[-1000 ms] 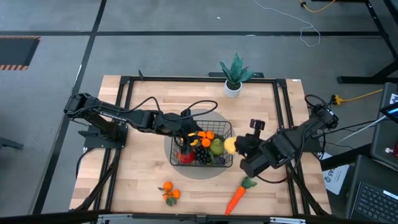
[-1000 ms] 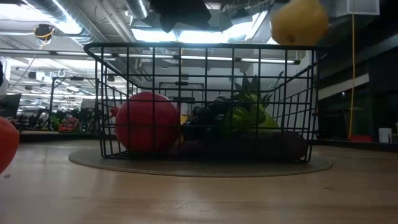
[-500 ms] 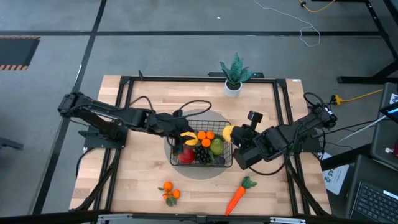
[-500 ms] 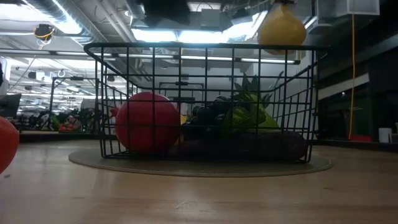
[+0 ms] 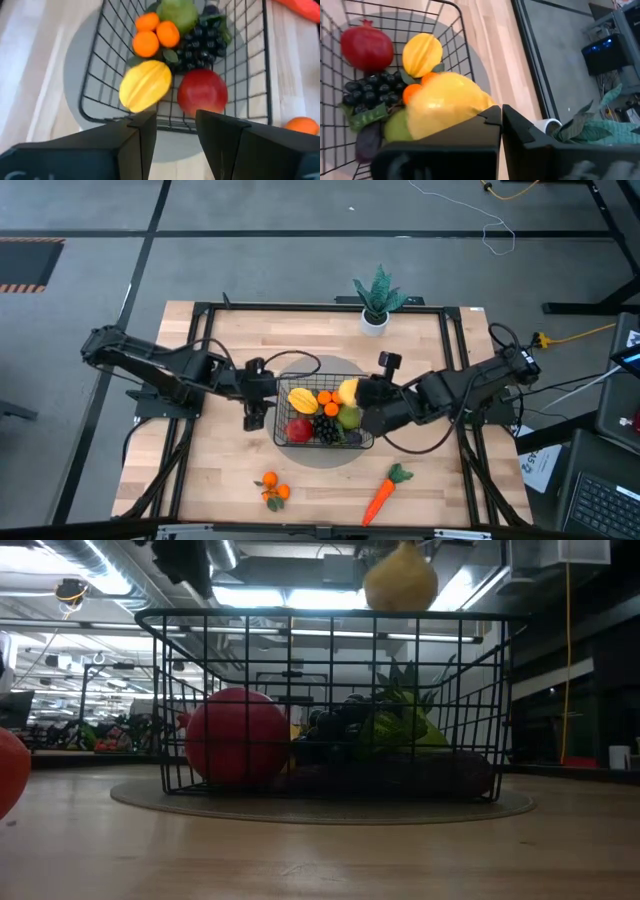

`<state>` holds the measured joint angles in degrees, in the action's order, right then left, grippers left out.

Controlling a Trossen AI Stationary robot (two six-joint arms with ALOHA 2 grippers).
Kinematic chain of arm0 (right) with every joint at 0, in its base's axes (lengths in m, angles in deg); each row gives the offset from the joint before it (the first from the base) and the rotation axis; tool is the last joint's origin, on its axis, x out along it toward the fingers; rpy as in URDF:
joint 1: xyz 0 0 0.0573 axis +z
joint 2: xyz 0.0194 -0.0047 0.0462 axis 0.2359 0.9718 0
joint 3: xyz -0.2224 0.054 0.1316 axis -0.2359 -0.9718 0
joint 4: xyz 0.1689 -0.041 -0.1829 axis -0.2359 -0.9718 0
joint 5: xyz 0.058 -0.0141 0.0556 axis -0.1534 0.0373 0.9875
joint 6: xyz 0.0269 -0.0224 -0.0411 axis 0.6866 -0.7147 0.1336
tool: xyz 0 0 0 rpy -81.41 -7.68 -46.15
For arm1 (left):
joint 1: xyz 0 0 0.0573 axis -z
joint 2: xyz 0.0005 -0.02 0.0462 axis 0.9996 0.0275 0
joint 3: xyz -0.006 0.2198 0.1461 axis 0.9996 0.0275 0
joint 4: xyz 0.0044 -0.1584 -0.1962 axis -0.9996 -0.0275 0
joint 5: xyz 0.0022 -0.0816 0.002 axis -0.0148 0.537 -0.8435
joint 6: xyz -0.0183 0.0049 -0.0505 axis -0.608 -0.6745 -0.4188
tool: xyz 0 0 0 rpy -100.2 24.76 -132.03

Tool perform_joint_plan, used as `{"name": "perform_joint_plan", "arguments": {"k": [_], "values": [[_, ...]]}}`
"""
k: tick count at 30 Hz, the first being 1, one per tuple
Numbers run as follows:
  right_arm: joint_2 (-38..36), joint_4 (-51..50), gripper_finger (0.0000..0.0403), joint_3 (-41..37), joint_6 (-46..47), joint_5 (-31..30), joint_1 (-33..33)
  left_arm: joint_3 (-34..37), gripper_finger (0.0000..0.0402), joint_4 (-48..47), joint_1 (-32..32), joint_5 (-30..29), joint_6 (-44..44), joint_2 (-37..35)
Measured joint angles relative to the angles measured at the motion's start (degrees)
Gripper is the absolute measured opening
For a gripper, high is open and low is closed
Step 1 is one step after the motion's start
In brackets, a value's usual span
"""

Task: Build produce basket
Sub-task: Put the yellow pear into the black wire basket

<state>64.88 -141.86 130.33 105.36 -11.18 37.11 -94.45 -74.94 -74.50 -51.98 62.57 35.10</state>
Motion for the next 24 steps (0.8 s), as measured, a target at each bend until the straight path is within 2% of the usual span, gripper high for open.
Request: {"name": "perform_joint_plan", "arguments": {"k": [11, 16, 20, 24], "values": [[0.0, 0.06, 0.0, 0.0, 0.26, 0.21, -2.51, 0.02, 0.0124, -3.5, 4.89, 0.18, 3.07, 2.27], [0.0, 0.42, 0.0, 0.0, 0.32, 2.46, -3.42, 0.02, 0.0124, -3.27, 6.92, 0.02, 1.82, 1.83], [0.0, 1.02, 0.0, -0.01, 0.34, 2.89, -3.83, -0.41, 0.0125, -3.44, 7.21, -5.23, 0.42, 1.24], [0.0, 1.2, 0.0, -0.02, 0.3, 3.0, -3.82, -1.93, 0.0124, -4.05, 7.38, -10.57, 0.4, -2.22]]}}
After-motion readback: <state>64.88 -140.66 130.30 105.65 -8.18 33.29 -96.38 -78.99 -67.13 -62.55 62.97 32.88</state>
